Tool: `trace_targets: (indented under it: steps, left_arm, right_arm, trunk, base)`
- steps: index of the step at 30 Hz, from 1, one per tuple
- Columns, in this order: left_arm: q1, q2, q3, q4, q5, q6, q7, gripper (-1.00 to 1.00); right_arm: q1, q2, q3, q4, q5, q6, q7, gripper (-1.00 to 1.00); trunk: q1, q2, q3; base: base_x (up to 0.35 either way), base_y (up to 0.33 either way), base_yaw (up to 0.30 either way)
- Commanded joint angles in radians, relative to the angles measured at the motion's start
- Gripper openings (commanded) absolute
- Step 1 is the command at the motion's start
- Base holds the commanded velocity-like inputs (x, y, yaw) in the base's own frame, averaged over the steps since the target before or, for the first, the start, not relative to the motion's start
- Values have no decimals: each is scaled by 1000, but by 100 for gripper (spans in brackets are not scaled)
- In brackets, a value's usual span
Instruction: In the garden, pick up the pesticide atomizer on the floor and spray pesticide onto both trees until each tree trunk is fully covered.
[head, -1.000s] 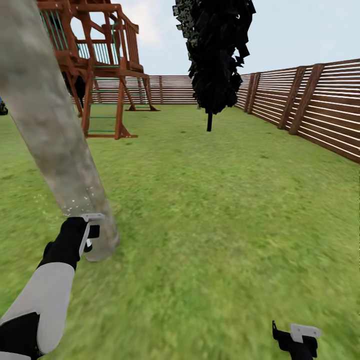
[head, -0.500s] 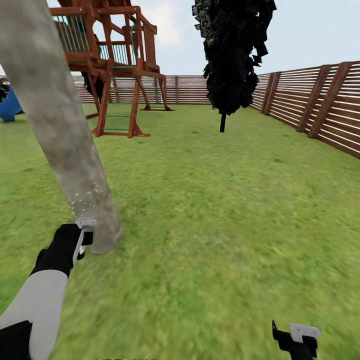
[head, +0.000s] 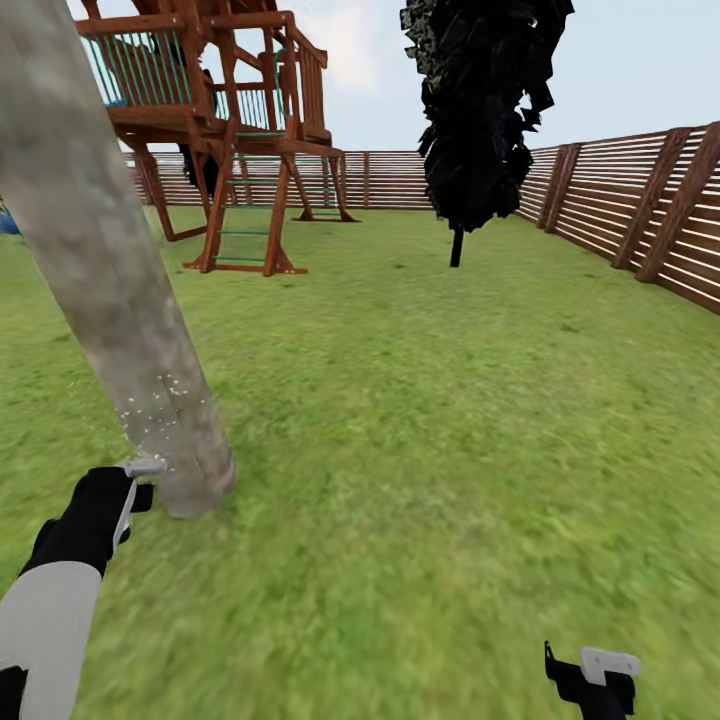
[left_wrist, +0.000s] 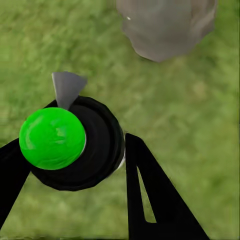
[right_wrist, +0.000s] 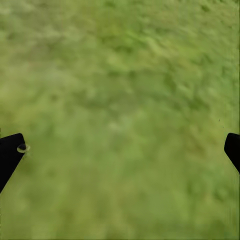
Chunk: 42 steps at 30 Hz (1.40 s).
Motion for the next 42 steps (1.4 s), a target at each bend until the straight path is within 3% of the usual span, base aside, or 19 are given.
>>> trace_targets:
  steps: [1, 3, 5, 7, 18, 22, 26, 28, 32, 42]
  left_arm:
    - [4, -2, 13, 2, 7, 2, 2, -100]
    - [10, -18, 14, 21, 11, -24, 2, -100]
    - [16, -47, 17, 62, 10, -120, 4, -100]
    - [18, -56, 18, 117, 11, -159, 4, -100]
    - [49, -56, 20, 144, 8, -174, 4, -100]
    - [49, -55, 21, 202, 8, -287, 24, -100]
    - [49, -58, 23, 211, 13, -299, 68, -100]
    - [49, -56, 24, 211, 11, -300, 70, -100]
    - [49, -57, 23, 211, 42, -301, 72, -100]
    - [49, -58, 23, 209, 48, -293, 69, -100]
  right_arm:
    - [-1, -1, -6, 2, 11, -4, -5, 100]
    - [-1, 0, -6, 2, 11, -4, -5, 100]
    - [-1, 0, -6, 2, 11, -3, -5, 100]
    - [-1, 0, -6, 2, 11, -3, -5, 100]
    - [-1, -3, -8, 0, 10, -4, -6, 100]
    - [-1, -3, -8, -1, 9, -4, -6, 100]
    - [-1, -3, -7, -1, 9, -4, -6, 100]
    - [-1, -3, -7, -1, 9, -4, -6, 100]
    - [-1, -3, -7, -1, 9, -4, -6, 100]
    - [-1, -3, -7, -1, 9, -4, -6, 100]
  trunk:
    - [0, 0, -1]
    - [0, 0, -1]
    - [0, 0, -1]
    - [0, 0, -1]
    - [0, 0, -1]
    - [0, 0, -1]
    - [0, 0, -1]
    - [0, 0, -1]
    - [0, 0, -1]
    - [0, 0, -1]
  base:
    - [262, -148, 268]
    - [243, -176, 273]
    - [232, -194, 275]
    - [229, -198, 275]
    - [163, -242, 32]
    - [173, -246, 184]
    - [201, -230, 272]
    - [233, -206, 276]
    - [241, -199, 277]
    - [177, -232, 276]
